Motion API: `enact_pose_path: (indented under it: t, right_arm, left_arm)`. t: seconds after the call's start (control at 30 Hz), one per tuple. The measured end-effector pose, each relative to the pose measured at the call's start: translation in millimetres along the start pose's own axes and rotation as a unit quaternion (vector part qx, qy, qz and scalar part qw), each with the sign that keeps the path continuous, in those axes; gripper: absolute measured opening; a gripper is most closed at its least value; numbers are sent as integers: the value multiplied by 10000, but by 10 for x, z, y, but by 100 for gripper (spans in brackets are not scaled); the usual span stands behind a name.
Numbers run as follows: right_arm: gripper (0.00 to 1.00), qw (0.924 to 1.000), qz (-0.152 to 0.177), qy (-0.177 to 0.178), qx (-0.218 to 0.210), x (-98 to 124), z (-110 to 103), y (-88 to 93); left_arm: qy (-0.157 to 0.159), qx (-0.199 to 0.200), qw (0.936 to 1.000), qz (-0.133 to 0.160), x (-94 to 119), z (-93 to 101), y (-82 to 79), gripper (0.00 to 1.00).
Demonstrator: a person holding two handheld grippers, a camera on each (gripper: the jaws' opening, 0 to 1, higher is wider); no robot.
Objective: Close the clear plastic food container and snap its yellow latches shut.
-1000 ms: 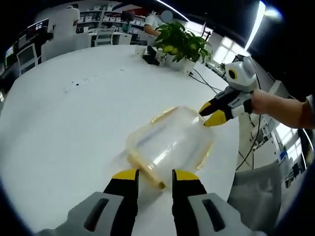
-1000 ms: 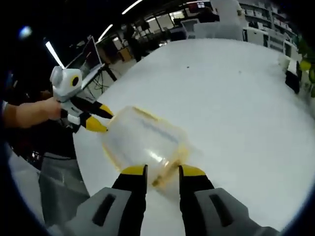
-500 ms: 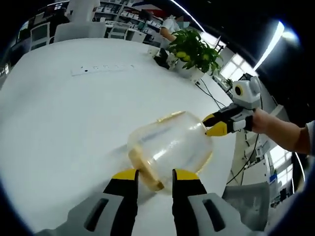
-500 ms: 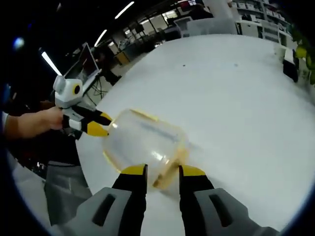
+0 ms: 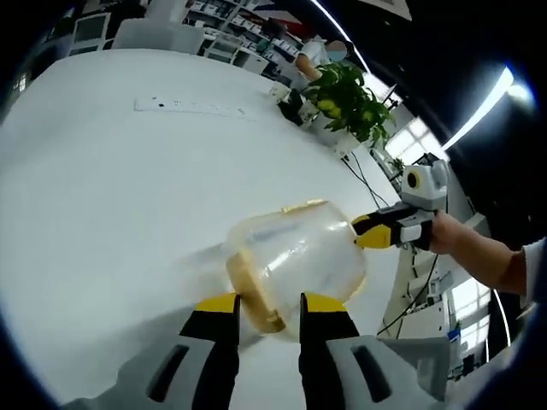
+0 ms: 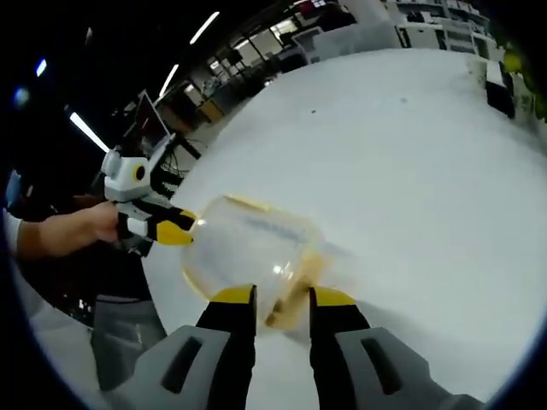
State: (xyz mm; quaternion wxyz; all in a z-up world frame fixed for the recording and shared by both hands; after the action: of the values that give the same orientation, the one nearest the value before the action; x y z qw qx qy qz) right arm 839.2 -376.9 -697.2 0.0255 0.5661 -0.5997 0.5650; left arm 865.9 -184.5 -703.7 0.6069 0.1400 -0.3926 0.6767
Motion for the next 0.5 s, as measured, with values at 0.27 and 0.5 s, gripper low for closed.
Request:
enact_pose_path:
  t: [0.27,0.5]
  right_arm:
    - [18,9990,70,-222,-370,-63,17,81]
    - [18,9991,93,-238,-331,-116,13,85]
  left_arm:
    - [155,257,9995,-12,-64,-16,-15,17]
    - [200,97,9997,-56,-55,-18,11,17]
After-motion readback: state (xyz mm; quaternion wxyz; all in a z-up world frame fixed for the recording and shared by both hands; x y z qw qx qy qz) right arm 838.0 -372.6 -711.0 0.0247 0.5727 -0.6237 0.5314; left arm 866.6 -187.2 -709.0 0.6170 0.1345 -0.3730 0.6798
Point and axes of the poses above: the point that each gripper's makers call its tool centre point, and the gripper's own axes: x roughly backward along the fingers, z roughly to its right, y roughly out of its underside, the point moved 3 cm from there along x, roughly backward along the fingers, and after that the axes turned 15 degrees about x, right-handed, at the moved point
